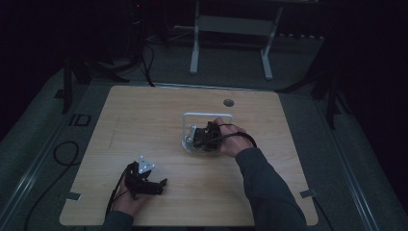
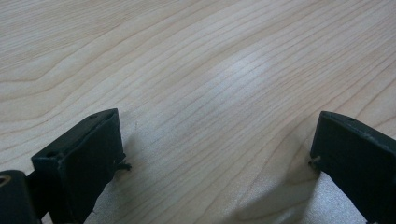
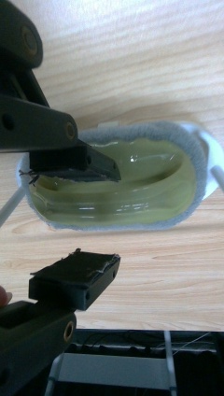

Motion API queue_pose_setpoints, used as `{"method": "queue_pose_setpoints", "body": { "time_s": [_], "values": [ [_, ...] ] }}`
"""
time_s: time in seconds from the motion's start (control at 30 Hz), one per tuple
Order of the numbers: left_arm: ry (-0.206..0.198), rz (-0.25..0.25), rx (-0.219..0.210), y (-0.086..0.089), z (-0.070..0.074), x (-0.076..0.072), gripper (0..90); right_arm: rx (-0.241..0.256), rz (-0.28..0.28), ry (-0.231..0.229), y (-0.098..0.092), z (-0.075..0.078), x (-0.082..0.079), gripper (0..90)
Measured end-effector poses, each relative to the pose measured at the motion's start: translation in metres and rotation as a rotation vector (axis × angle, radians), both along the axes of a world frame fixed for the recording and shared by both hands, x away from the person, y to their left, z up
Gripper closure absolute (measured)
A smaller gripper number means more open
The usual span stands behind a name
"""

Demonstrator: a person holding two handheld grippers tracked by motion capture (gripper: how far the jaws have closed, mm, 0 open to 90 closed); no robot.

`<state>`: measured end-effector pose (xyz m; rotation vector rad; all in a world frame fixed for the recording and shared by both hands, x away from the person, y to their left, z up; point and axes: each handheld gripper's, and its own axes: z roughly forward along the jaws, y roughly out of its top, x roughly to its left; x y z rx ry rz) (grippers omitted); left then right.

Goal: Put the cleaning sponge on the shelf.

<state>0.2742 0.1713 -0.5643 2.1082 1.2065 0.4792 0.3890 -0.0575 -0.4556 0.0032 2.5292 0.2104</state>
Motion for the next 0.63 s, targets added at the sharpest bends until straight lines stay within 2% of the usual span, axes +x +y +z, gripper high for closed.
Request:
{"method": "queue_pose_setpoints", "body": {
  "time_s": [0.17,0.4,0.63],
  "values": [
    [0.000,0.000,0.000,0.000,0.000,0.000,2.5,0.079,-0.014,0.048,-0.002,0.008,-0.008,48.4],
    [0.000,0.000,0.000,0.000,0.000,0.000,2.5,0.153,-0.057,0.119,-0.012,0.011,-0.017,47.2],
    [-0.001,0.001,-0.001,0.000,0.000,0.000,2.5,0.180,-0.072,0.133,-0.022,0.011,-0.028,47.2]
  ]
}}
